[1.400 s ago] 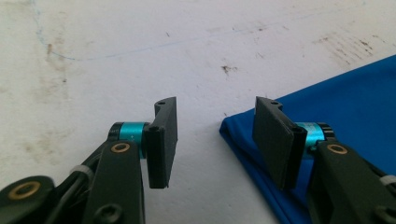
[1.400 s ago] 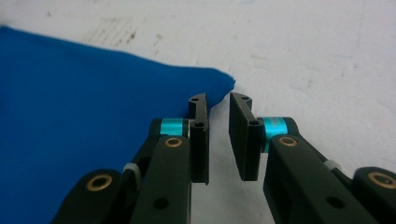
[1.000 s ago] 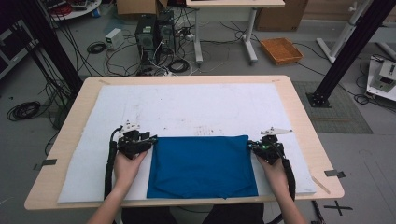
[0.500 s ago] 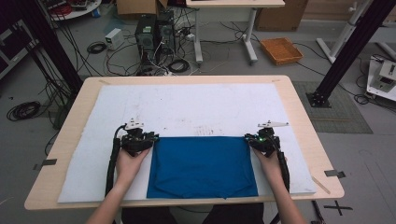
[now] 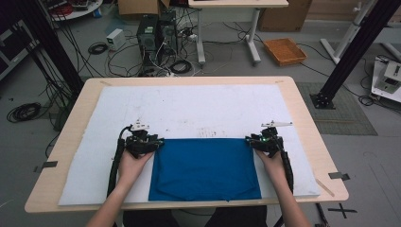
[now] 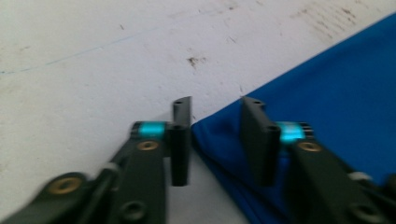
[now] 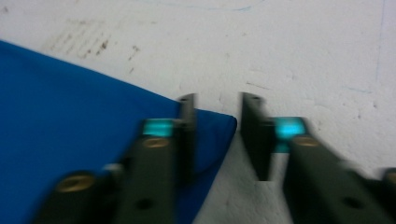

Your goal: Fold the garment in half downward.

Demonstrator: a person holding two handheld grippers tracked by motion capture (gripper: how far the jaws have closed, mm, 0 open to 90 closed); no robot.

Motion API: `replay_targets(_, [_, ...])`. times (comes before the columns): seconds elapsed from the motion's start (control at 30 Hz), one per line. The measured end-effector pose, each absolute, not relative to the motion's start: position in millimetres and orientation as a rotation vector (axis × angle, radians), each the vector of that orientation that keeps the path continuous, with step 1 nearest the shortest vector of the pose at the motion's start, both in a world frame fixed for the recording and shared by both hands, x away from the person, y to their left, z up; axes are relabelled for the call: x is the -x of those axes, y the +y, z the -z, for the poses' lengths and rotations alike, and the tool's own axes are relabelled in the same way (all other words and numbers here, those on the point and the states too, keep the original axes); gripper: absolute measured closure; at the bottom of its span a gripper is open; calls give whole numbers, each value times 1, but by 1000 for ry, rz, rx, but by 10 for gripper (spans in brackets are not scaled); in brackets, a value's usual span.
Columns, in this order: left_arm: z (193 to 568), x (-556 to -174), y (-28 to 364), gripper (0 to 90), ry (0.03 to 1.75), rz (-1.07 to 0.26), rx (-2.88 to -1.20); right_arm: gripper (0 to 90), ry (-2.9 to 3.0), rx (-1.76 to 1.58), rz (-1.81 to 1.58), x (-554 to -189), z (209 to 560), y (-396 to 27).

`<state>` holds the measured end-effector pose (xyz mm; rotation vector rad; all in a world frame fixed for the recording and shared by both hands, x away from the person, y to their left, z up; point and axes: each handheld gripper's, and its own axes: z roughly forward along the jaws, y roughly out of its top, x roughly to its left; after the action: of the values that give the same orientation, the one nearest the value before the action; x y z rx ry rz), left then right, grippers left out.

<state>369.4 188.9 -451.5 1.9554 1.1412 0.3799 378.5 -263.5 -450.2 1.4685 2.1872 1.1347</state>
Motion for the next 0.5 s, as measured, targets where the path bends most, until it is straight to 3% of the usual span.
replay_targets(0.03, [451, -369, 188, 693, 1141, -398, -1961, 812, 2213, -1451, -1127, -378, 450, -264])
replay_targets(0.13, [451, -369, 189, 828, 1139, -391, -1959, 862, 2225, -1426, -1121, -378, 449, -264])
replay_targets(0.5, [450, -380, 190, 859, 1136, -411, -1956, 873, 2210, -1362, -1113, -396, 442, -266])
